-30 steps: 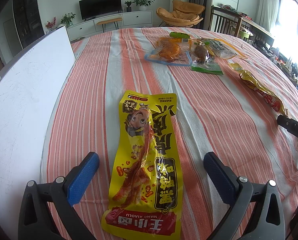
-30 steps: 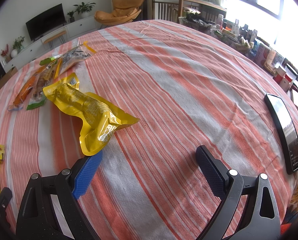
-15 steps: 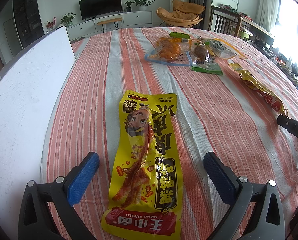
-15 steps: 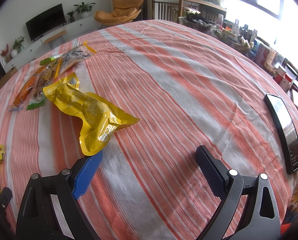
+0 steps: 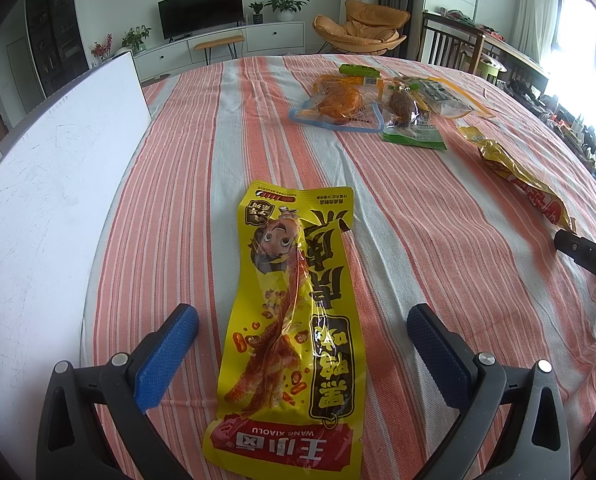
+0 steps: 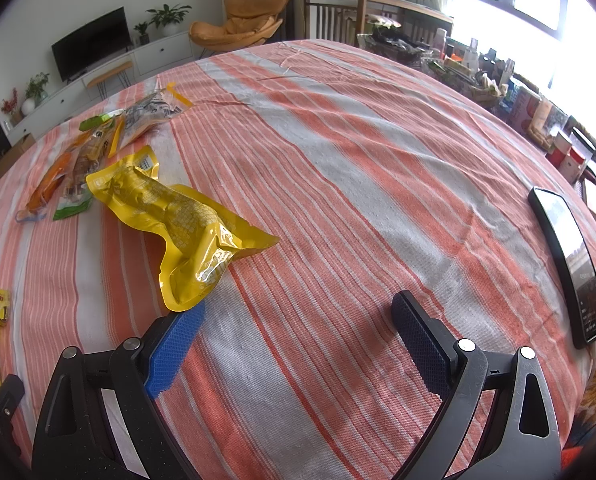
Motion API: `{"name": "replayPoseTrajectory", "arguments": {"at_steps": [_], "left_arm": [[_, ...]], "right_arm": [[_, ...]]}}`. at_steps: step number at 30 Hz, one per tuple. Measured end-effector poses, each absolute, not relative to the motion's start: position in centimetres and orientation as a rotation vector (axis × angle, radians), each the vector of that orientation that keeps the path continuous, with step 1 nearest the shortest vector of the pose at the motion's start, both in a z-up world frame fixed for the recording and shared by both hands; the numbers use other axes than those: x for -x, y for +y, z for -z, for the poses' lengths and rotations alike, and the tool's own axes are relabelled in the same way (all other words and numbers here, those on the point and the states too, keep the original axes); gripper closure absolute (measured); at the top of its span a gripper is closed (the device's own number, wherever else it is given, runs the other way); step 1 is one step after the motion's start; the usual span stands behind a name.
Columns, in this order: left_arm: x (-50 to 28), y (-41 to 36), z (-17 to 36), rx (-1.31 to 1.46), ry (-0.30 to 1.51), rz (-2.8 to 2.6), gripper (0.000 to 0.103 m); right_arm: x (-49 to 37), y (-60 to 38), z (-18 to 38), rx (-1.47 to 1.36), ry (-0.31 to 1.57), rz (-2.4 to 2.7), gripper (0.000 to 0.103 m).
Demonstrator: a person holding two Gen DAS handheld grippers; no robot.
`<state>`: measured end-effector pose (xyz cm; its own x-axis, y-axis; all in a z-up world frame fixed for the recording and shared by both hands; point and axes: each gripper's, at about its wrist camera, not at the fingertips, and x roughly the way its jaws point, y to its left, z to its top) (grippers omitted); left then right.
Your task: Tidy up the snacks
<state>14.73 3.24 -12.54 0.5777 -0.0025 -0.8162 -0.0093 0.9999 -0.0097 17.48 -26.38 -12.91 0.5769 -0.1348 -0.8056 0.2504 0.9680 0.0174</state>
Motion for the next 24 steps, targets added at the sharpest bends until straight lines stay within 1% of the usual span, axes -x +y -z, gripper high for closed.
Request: {"name": "replayPoseTrajectory", "arguments": {"at_steps": [24], "left_arm": [[-14.77,3.23,12.59,0.013,0.955,-0.007,0.0]], "right_arm": [[-17.47,-26.47,12.92,-0.122,0.937,0.202,0.007]]}}
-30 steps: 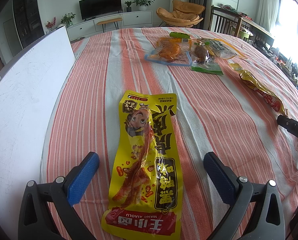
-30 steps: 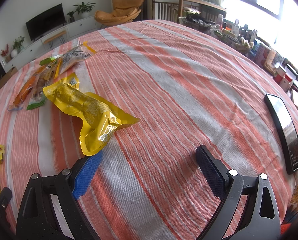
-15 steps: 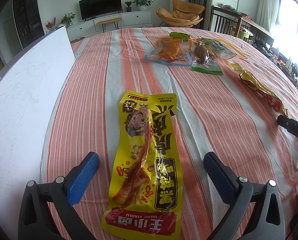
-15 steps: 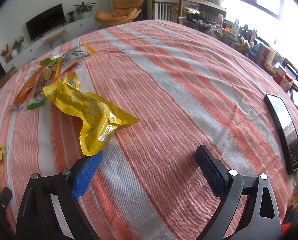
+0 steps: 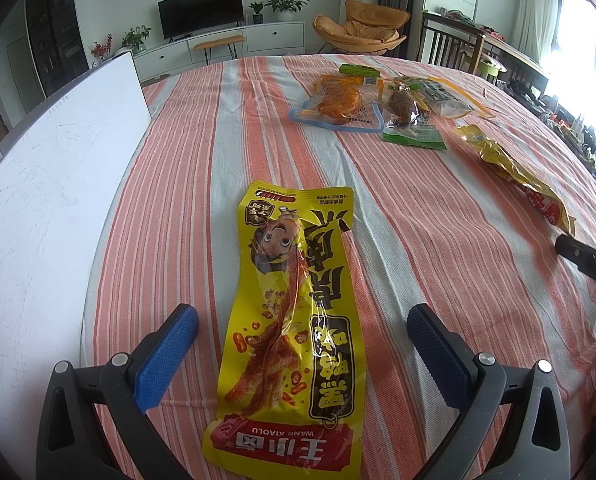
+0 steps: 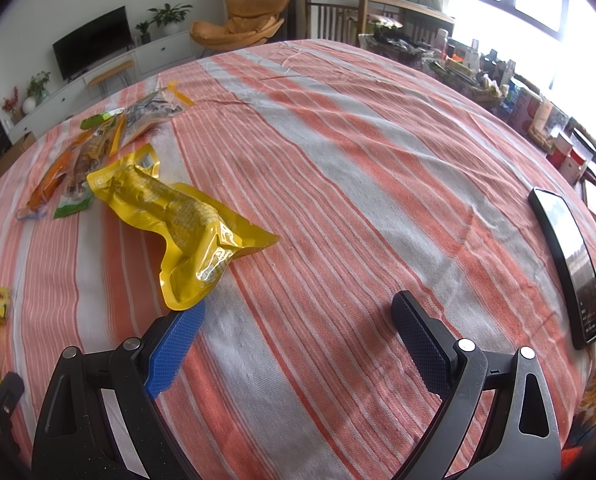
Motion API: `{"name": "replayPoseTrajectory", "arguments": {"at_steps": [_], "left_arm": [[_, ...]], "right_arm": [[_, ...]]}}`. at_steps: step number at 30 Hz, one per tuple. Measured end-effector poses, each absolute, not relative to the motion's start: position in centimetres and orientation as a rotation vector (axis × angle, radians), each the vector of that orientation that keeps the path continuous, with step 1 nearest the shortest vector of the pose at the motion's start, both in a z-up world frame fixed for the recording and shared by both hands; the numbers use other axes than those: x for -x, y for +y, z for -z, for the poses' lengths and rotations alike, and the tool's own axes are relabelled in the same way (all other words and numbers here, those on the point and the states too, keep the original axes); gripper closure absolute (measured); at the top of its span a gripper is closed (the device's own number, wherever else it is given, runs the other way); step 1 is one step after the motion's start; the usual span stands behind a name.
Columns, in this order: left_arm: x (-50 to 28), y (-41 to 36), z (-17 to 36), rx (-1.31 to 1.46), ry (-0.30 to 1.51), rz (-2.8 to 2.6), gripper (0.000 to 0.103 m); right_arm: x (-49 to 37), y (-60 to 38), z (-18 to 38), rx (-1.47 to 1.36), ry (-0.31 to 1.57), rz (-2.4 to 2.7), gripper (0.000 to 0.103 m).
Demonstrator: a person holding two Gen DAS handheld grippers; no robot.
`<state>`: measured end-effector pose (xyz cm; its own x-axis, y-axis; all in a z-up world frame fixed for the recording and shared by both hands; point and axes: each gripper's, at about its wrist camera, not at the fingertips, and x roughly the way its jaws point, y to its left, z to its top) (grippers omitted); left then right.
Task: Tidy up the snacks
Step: 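Grasp the yellow pouch with the left gripper while the right gripper grasps the yellow vacuum pack, then carry the yellow pouch into the box while the right gripper carries the vacuum pack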
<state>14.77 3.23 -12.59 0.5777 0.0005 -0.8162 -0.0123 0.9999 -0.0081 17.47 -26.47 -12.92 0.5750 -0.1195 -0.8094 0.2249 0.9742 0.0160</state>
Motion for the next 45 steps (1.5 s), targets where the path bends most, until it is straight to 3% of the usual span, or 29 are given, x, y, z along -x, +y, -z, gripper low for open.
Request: {"name": "replayPoseTrajectory", "arguments": {"at_steps": [3,7,10,15,18,20,21,23,25,35,45], "left_arm": [[-14.8,3.2,12.6,0.013,0.955,-0.008,0.0],[-14.8,3.2,12.6,0.013,0.955,-0.008,0.0],[-14.8,3.2,12.6,0.014,0.955,-0.008,0.0],[-15.9,3.4,12.3,0.012,1.012,0.023,0.0],[-16.3,3.7,12.0,0.039,1.047,0.03,0.001],[-16.1,3.2,11.8,-0.004,1.04,0.022,0.017],[-15.7,2.9,11.5,-0.015,1.016,0.046,0.046],[-15.6,2.7,11.2,-0.036,1.019,0.065,0.049],[-15.1,3.3,10.5,0.019,0.995,0.083,0.062],[-11.1,7.5,5.7,0.407,0.949,0.271,0.062],[-3.1,18.5,-4.8,0.404,0.721,0.164,0.061]], "right_arm": [[-16.7,-27.5,12.6,-0.134,0.944,0.088,0.008],[-14.3,-32.3,10.8,-0.506,0.768,-0.007,0.008],[-16.0,-31.6,8.3,-0.353,0.704,-0.073,0.007],[-24.1,-26.5,9.7,-0.08,1.01,-0.321,0.008],[-26.6,-23.7,11.4,0.068,1.095,-0.329,0.009],[-27.3,-22.9,12.4,0.104,1.166,-0.328,0.012],[-27.1,-22.6,12.4,0.134,1.16,-0.315,0.027],[-26.3,-22.7,12.0,0.153,1.162,-0.299,0.053],[-25.6,-23.9,11.7,0.078,1.198,-0.31,0.058],[-18.8,-31.1,9.6,-0.548,1.133,-0.429,0.059],[-14.3,-19.7,0.5,-0.569,1.031,-0.738,0.059]]}}
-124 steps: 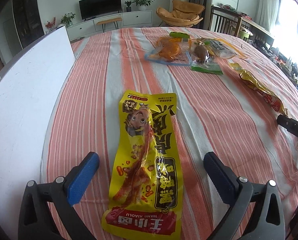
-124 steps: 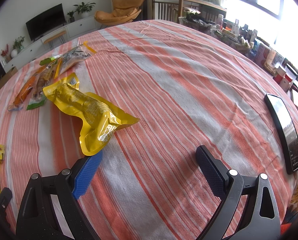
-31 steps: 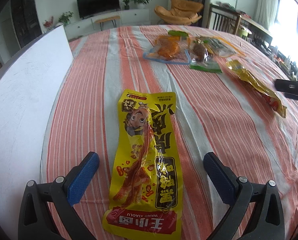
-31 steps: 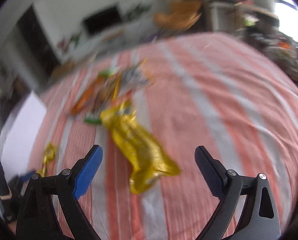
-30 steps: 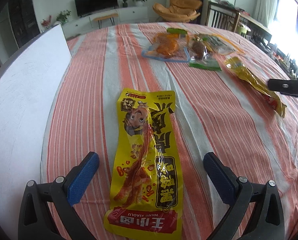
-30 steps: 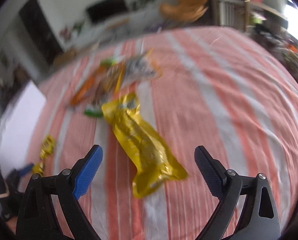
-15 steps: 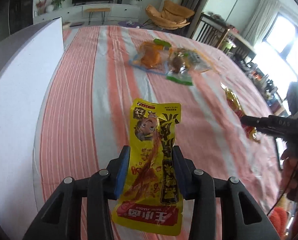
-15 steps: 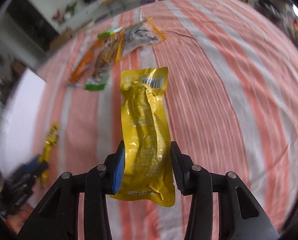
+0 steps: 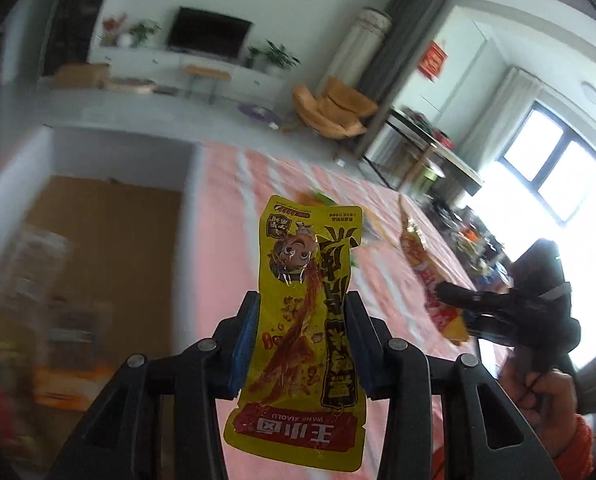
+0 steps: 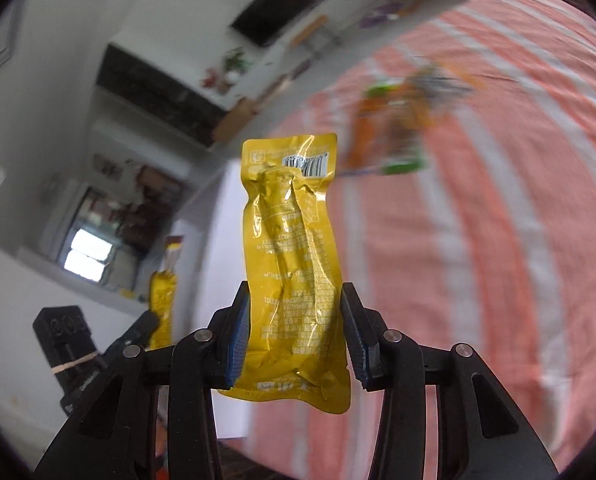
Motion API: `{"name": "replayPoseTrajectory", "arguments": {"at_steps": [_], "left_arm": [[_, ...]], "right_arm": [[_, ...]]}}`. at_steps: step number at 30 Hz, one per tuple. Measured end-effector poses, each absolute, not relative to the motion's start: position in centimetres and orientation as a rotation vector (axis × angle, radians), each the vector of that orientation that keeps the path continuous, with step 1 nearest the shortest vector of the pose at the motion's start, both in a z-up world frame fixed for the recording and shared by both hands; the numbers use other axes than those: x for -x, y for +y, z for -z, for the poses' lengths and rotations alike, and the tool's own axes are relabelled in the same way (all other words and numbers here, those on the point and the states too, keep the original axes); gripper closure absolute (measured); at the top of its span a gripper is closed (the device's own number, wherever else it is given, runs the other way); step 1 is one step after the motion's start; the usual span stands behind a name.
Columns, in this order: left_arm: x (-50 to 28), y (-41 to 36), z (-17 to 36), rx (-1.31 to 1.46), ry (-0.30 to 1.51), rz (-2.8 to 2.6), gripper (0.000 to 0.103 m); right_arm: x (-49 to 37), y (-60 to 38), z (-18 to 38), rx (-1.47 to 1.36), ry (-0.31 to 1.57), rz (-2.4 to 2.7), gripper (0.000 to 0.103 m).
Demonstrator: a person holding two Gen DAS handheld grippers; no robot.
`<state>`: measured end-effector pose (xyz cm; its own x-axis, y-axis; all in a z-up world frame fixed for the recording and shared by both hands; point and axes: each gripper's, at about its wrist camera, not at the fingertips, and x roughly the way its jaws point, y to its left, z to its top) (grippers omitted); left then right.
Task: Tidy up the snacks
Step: 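Carry the yellow pouch into the box while the right gripper carries the vacuum pack, then return both open grippers from the box to above the snack pile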
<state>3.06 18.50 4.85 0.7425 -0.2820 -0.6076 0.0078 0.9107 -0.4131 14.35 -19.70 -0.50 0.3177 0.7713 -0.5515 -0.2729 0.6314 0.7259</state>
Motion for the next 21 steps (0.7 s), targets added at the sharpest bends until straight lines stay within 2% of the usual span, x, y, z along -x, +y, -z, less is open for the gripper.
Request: {"name": "replayPoseTrajectory", "arguments": {"at_steps": [3,6,8,9,10,15,21], "left_arm": [[-0.4,23.8,-5.2,0.377,0.706,0.016,0.061],[1.9,28.5,-4.1,0.323,0.732,-0.179,0.053],[3.0,31.2,-2.7,0.307,0.758,-0.307,0.03],[3.5,32.4,-2.1,0.329,0.766,-0.34,0.01],[4.0,33.4,-1.6,0.363,0.767,-0.365,0.004],[5.3,34.4,-0.7,0.431,0.716,-0.418,0.003],[2.2,28.1,-3.2,0.432,0.607,-0.23,0.003]], "right_arm": [[-12.8,-12.0,-2.8,-0.528,1.021,-0.89,0.058],[-11.1,-3.8,-4.6,-0.468,1.036,-1.035,0.056],[-9.9,1.4,-4.5,-0.382,1.057,-1.081,0.049],[-9.5,3.1,-4.1,-0.338,1.063,-1.077,0.037],[-9.1,4.6,-3.7,-0.288,1.065,-1.06,0.035],[-8.7,2.4,-1.6,-0.155,0.983,-0.895,0.034],[-12.6,-8.8,4.2,-0.006,0.871,-0.429,0.03]]}}
